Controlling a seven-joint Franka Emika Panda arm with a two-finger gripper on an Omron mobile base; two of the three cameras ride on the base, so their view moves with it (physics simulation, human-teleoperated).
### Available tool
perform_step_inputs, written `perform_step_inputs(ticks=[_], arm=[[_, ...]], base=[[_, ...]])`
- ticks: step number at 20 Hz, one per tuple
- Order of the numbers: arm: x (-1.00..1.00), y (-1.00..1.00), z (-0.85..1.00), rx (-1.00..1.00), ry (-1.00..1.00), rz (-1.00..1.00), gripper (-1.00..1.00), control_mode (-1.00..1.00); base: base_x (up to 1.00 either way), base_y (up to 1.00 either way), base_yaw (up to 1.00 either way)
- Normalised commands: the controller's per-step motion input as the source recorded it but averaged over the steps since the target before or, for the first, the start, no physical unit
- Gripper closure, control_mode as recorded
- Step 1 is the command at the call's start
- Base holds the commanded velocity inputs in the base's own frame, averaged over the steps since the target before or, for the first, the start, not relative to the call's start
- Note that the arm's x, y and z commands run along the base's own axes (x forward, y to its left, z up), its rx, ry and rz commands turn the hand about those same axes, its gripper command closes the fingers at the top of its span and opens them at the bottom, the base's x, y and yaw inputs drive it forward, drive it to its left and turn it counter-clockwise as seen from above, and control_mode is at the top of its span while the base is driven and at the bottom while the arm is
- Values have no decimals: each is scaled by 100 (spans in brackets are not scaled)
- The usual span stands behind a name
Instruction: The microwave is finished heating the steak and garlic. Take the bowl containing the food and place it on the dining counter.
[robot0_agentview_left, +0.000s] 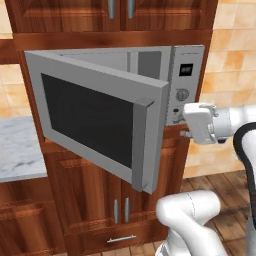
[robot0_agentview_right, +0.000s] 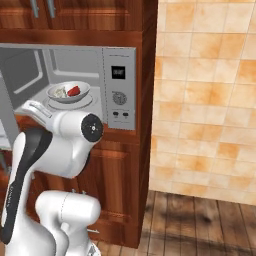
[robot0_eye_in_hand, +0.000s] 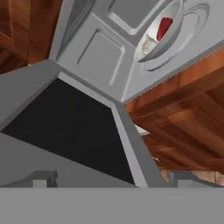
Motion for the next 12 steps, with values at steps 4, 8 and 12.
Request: perform_step_inputs(ticks=[4, 8, 12], arm=[[14, 100, 0, 7, 4, 16, -100, -100], [-17, 100, 4, 0, 5, 27, -100, -100], [-35, 100, 3, 0, 0, 25, -100, -100]], base=[[0, 0, 0], [0, 0, 0], [0, 0, 0]])
